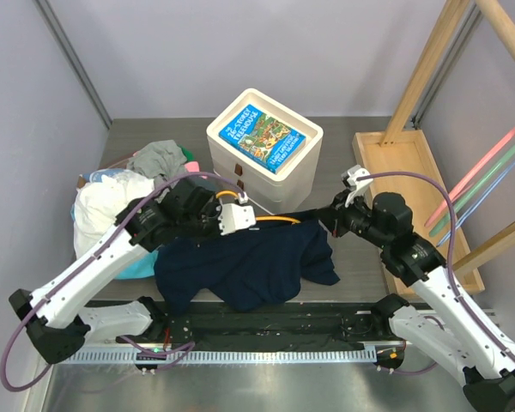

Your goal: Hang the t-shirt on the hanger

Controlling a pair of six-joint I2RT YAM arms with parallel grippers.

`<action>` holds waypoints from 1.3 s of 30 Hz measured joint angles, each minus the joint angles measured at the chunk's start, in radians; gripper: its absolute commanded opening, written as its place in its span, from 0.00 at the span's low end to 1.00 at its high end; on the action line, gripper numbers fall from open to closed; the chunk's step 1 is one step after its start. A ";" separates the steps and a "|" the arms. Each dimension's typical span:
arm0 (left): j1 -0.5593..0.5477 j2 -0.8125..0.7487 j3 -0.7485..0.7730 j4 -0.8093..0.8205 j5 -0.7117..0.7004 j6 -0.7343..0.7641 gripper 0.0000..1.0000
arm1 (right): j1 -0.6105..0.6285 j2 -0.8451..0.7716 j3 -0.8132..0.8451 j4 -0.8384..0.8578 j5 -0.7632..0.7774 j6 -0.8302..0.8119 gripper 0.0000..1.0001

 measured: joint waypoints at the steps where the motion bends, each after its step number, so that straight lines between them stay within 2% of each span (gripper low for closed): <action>1: -0.012 0.019 0.014 -0.009 -0.011 0.001 0.00 | 0.000 0.000 0.014 -0.007 -0.011 -0.003 0.01; 8: -0.135 0.136 0.146 -0.031 -0.113 -0.035 0.00 | -0.007 0.000 0.068 -0.049 -0.129 -0.023 0.01; 12: -0.148 0.177 0.235 -0.013 -0.113 -0.095 0.00 | -0.007 0.000 0.117 -0.107 -0.209 -0.065 0.01; 15: -0.148 0.158 0.242 0.018 -0.100 -0.122 0.00 | -0.006 0.002 0.179 -0.149 -0.267 -0.111 0.01; 17: -0.148 0.124 0.227 0.045 -0.088 -0.132 0.00 | -0.006 0.009 0.236 -0.175 -0.308 -0.153 0.09; 18: -0.148 0.103 0.220 0.057 -0.080 -0.133 0.00 | -0.006 0.012 0.262 -0.188 -0.326 -0.171 0.22; 20: -0.148 0.065 0.214 0.070 -0.060 -0.132 0.00 | -0.004 0.027 0.337 -0.234 -0.373 -0.224 0.34; 21: -0.148 0.047 0.214 0.075 -0.051 -0.131 0.00 | -0.003 0.038 0.376 -0.251 -0.398 -0.252 0.44; 24: -0.148 0.013 0.214 0.074 -0.030 -0.120 0.00 | -0.002 0.061 0.490 -0.307 -0.447 -0.333 0.59; 28: -0.148 0.008 0.215 0.064 -0.008 -0.085 0.00 | -0.002 0.087 0.615 -0.393 -0.480 -0.460 0.63; 31: -0.148 0.009 0.217 0.053 0.008 -0.069 0.00 | -0.002 0.093 0.658 -0.458 -0.480 -0.544 0.70; 33: -0.148 0.009 0.220 0.048 0.021 -0.053 0.00 | -0.002 0.114 0.675 -0.512 -0.480 -0.597 0.71; 39: -0.148 0.009 0.226 0.040 0.084 -0.005 0.00 | 0.016 0.248 0.692 -0.629 -0.481 -0.733 0.67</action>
